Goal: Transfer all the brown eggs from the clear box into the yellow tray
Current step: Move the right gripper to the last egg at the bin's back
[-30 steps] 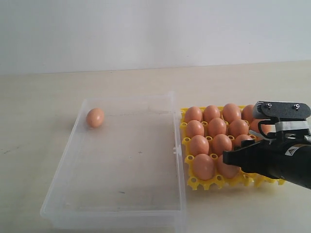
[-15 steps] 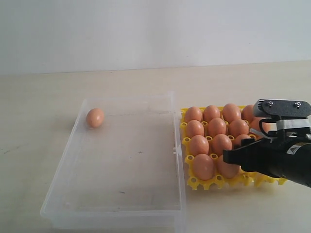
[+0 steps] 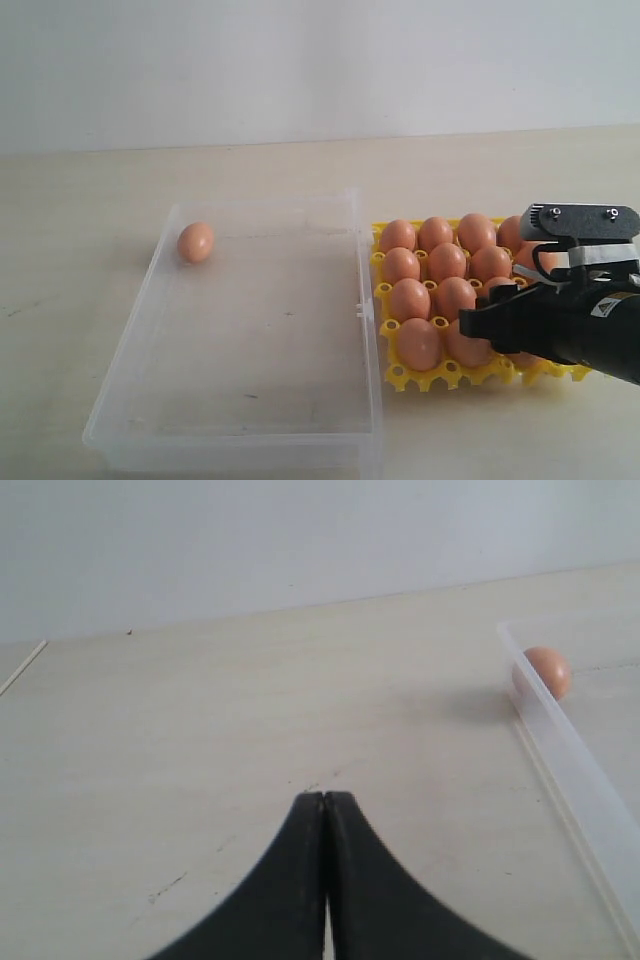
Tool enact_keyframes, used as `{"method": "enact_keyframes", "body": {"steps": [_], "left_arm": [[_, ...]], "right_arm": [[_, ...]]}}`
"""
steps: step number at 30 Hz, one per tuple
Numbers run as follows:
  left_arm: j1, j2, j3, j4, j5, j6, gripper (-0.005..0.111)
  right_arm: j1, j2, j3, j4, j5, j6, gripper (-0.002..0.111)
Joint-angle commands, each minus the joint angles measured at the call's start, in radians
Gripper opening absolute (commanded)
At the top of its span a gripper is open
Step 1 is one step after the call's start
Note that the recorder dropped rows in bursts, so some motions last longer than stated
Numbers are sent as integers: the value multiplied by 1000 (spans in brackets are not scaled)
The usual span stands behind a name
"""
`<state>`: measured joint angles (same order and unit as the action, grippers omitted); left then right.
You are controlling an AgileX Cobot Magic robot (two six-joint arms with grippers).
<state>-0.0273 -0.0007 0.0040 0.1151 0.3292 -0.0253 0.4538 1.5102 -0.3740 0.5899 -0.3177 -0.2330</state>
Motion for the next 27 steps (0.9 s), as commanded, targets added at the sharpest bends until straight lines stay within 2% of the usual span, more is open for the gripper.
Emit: {"method": "enact_keyframes", "body": {"steps": [1,5,11,16,27], "left_arm": [[-1,1,-4,1,-13,-4,0],[-1,1,-4,1,-13,-4,0],[-1,1,-4,1,-13,-4,0],[-1,1,-4,1,-13,-4,0],[-1,1,-4,1,-13,-4,0]], "right_arm": [[-3,-9,-4,-6,-14,-12,61],[-3,-27,-19,-6,-6,-12,61],[-3,-138,-104,-6,111,-70,58],[-3,-187,-123,13,116,-100,58],[-3,-193,-139,13,177,-98,57]]}}
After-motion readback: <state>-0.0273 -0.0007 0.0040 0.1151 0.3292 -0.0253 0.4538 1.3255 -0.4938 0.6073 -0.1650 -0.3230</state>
